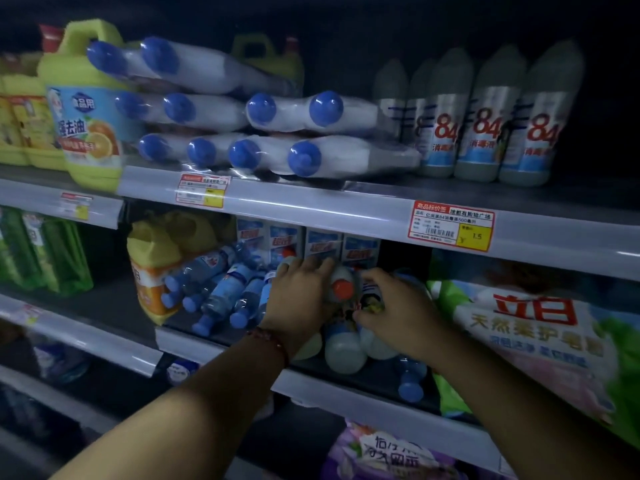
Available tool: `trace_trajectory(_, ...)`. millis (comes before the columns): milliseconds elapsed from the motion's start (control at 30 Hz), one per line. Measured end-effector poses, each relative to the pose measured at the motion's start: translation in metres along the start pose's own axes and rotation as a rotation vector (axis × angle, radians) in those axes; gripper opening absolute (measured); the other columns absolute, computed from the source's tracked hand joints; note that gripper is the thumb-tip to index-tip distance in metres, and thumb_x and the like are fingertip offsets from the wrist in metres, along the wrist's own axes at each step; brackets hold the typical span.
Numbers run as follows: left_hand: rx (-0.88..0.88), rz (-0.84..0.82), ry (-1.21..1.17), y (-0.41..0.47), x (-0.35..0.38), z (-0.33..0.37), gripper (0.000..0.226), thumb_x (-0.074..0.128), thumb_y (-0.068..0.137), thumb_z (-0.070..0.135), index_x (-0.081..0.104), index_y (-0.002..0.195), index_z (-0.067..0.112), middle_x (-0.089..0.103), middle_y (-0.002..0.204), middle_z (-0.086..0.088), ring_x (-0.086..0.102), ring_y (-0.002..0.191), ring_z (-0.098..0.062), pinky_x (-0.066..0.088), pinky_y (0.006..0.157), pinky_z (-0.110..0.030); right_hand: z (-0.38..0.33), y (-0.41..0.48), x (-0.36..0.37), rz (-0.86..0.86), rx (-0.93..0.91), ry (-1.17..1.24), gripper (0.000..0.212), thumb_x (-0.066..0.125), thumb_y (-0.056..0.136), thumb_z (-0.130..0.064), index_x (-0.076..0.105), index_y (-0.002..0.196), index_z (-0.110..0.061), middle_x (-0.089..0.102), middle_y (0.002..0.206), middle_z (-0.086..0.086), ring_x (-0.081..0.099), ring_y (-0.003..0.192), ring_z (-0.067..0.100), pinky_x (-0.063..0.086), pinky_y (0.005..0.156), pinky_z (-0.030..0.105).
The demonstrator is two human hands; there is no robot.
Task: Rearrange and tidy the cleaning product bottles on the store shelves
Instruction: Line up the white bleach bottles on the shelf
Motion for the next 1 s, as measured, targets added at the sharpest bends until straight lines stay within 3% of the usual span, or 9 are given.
trace_trajectory(100,0.026,0.057,-0.131,-0.007,-0.007,-0.002,0.060,0.064,0.079,0.052,0.055,0.132,0.025,0.062,0.117,-0.004,0.059,0.104,-0.034,0.048,0.089,-0.044,-0.006,0.001,0.000,0.009,-0.014,-0.001,0.057,0.073,0.085,-0.027,0.049,0.137,-0.022,0.064,0.127,0.004,0.061,0.111,0.021,0.043,0.082,0.022)
trace_trajectory(300,0.197,0.213,-0.278,-0.040,-0.048,0.022,0.061,0.055,0.087,0.052,0.056,0.137,0.018,0.060,0.120,-0.007,0.059,0.104,-0.032,0.051,0.087,-0.044,-0.024,-0.016,-0.005,0.081,-0.079,0.076,0.075,0.077,0.081,-0.027,0.039,0.147,-0.027,0.056,0.140,0.006,0.057,0.123,0.026,0.047,0.103,0.039)
trace_trajectory(400,0.274,0.234,-0.369,-0.060,-0.076,0.032,0.057,0.065,0.087,0.046,0.057,0.135,0.016,0.059,0.121,-0.006,0.060,0.107,-0.028,0.052,0.087,-0.043,-0.038,-0.033,-0.015,0.105,-0.141,0.079,0.078,0.079,0.080,-0.021,0.040,0.148,-0.022,0.042,0.152,0.003,0.047,0.133,0.024,0.036,0.113,0.033)
trace_trajectory(467,0.319,0.209,-0.426,-0.072,-0.094,0.037,0.061,0.075,0.081,0.040,0.058,0.134,0.016,0.058,0.122,-0.003,0.059,0.109,-0.023,0.052,0.089,-0.040,-0.048,-0.045,-0.023,0.114,-0.186,0.041,0.078,0.081,0.076,-0.020,0.045,0.145,-0.017,0.041,0.152,0.003,0.045,0.135,0.027,0.036,0.114,0.040)
trace_trajectory(533,0.299,0.181,-0.488,-0.083,-0.113,0.043,0.063,0.080,0.074,0.035,0.059,0.131,0.018,0.058,0.120,0.002,0.059,0.105,-0.018,0.052,0.086,-0.036,-0.059,-0.057,-0.032,0.138,-0.227,0.057,0.073,0.081,0.070,-0.030,0.050,0.136,-0.023,0.050,0.143,0.002,0.052,0.126,0.028,0.044,0.105,0.049)
trace_trajectory(633,0.219,0.246,-0.665,-0.097,-0.144,0.045,0.056,0.084,0.067,0.023,0.064,0.119,0.016,0.062,0.110,0.005,0.062,0.096,-0.012,0.052,0.079,-0.029,-0.075,-0.075,-0.050,0.153,-0.232,0.131,0.060,0.072,0.065,-0.047,0.057,0.120,-0.028,0.061,0.122,-0.002,0.060,0.109,0.020,0.052,0.090,0.046)
trace_trajectory(700,0.158,0.238,-0.799,-0.102,-0.159,0.042,0.052,0.086,0.069,0.018,0.064,0.116,0.015,0.068,0.104,0.004,0.067,0.093,-0.010,0.057,0.077,-0.033,-0.084,-0.085,-0.061,0.127,-0.200,0.167,0.057,0.076,0.065,-0.047,0.064,0.117,-0.028,0.065,0.114,-0.005,0.063,0.101,0.014,0.055,0.084,0.042)
trace_trajectory(867,-0.025,0.155,-0.961,-0.108,-0.184,0.039,0.064,0.075,0.087,0.033,0.041,0.141,0.026,0.067,0.110,0.004,0.070,0.091,-0.011,0.059,0.076,-0.030,-0.094,-0.108,-0.099,0.172,-0.037,0.379,0.042,0.087,0.069,-0.037,0.071,0.107,-0.027,0.074,0.099,-0.011,0.068,0.089,0.003,0.059,0.077,0.032)
trace_trajectory(1000,0.062,0.210,-0.878,-0.111,-0.206,0.065,0.040,0.074,0.087,0.017,0.057,0.124,0.018,0.068,0.105,0.002,0.070,0.090,-0.010,0.060,0.076,-0.036,-0.105,-0.123,-0.136,0.219,0.101,0.458,0.029,0.087,0.066,-0.038,0.077,0.088,-0.024,0.076,0.083,-0.010,0.070,0.077,0.002,0.058,0.067,0.025)
Point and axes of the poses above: each hand's wrist, its own y-axis towards the middle knuckle, its own x-axis out of the palm, z = x × y, the point moved 8 cm from there along y, towards the middle knuckle
